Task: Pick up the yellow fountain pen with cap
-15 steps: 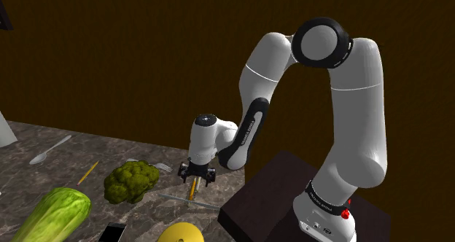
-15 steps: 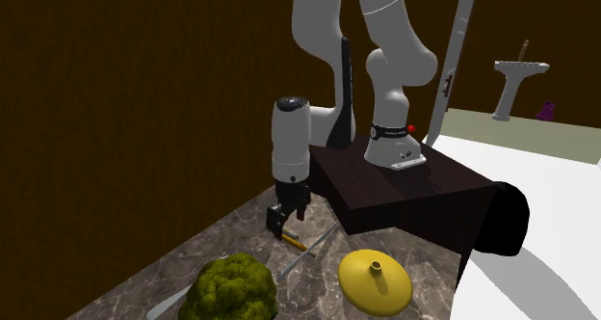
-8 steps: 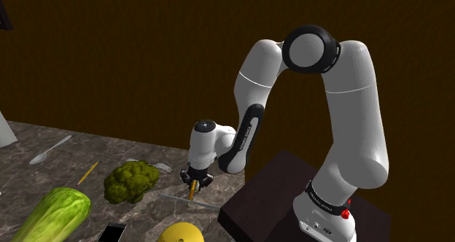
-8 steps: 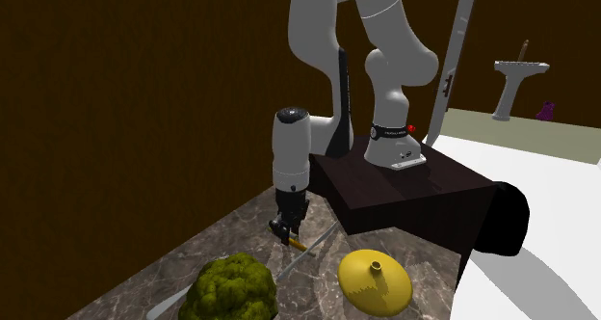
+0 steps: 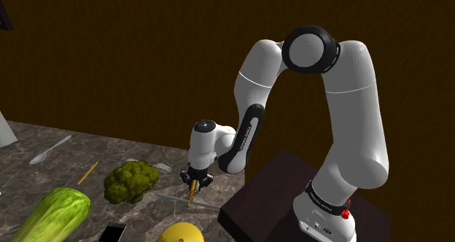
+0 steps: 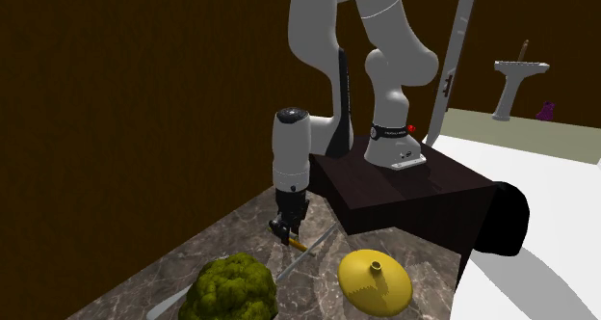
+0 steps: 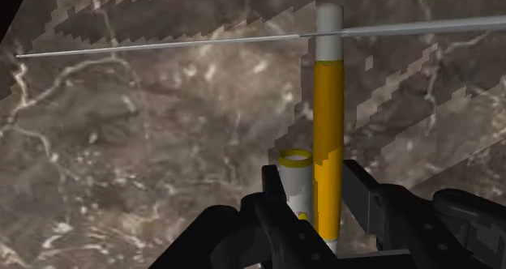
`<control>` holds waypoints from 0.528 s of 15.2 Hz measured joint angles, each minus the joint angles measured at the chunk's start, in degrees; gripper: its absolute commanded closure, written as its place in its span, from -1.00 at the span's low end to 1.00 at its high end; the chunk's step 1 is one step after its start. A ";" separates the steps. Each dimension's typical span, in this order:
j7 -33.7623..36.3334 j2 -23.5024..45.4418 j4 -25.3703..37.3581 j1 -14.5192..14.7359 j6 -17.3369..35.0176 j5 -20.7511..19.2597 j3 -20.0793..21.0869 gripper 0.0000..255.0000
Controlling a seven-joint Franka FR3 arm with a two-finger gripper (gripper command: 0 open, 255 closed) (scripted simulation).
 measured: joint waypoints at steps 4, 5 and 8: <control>-1.47 -2.66 -1.37 -2.17 -1.65 1.48 2.37 1.00; -1.87 -3.35 -1.65 -2.73 -2.15 1.98 3.08 1.00; -3.82 -6.02 -2.78 -5.20 -3.98 4.01 5.82 1.00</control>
